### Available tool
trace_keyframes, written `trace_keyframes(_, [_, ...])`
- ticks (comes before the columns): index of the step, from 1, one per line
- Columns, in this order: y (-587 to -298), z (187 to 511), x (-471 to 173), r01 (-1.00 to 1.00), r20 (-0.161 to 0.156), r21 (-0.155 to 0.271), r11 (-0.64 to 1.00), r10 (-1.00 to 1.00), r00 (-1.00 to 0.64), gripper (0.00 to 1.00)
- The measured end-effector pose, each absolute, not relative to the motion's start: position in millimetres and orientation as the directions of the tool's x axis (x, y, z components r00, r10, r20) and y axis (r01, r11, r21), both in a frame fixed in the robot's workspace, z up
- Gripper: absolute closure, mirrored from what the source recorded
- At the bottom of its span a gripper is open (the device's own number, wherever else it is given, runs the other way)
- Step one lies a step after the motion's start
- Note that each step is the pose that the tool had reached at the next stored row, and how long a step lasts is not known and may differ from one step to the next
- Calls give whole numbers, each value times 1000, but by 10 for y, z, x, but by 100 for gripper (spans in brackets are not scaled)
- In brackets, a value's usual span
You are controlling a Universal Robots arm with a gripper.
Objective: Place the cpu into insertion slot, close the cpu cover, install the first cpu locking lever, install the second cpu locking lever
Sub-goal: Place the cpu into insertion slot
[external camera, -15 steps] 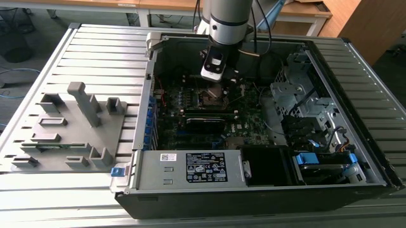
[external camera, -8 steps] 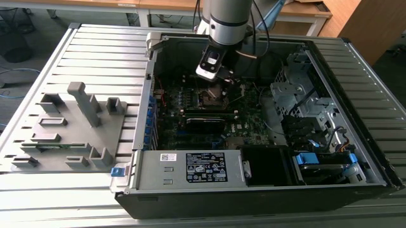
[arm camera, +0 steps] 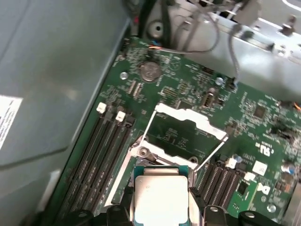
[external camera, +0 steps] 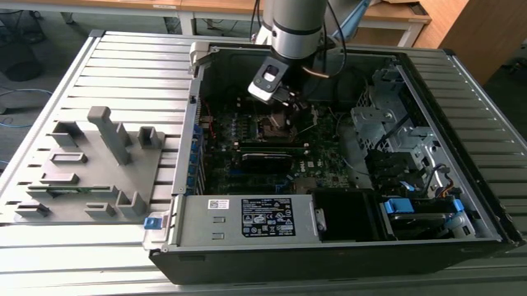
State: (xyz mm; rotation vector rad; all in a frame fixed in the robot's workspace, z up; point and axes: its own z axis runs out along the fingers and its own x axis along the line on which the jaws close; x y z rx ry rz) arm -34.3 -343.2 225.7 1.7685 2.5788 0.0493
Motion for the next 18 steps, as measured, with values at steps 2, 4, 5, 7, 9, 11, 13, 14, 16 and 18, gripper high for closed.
trace_keyframes(2, [-3432,2253,-343,945,6,34,325,946,-326,46])
trace_keyframes(4, [-3432,2250,-343,956,6,34,290,957,-291,46])
trace_keyframes(5, [-3432,2248,-343,961,6,34,274,962,-274,46])
trace_keyframes(7, [-3432,2244,-343,971,6,34,237,971,-238,46])
trace_keyframes(9, [-3432,2241,-343,979,6,34,202,979,-203,46])
trace_keyframes(11, [-3432,2238,-343,985,6,34,167,986,-167,46])
trace_keyframes(13, [-3432,2234,-343,991,6,34,132,991,-132,46])
trace_keyframes(14, [-3432,2232,-343,993,6,34,112,994,-112,46])
trace_keyframes(16, [-3432,2228,-343,997,6,34,76,997,-76,46])
trace_keyframes(18, [-3432,2225,-343,999,6,34,40,999,-41,46])
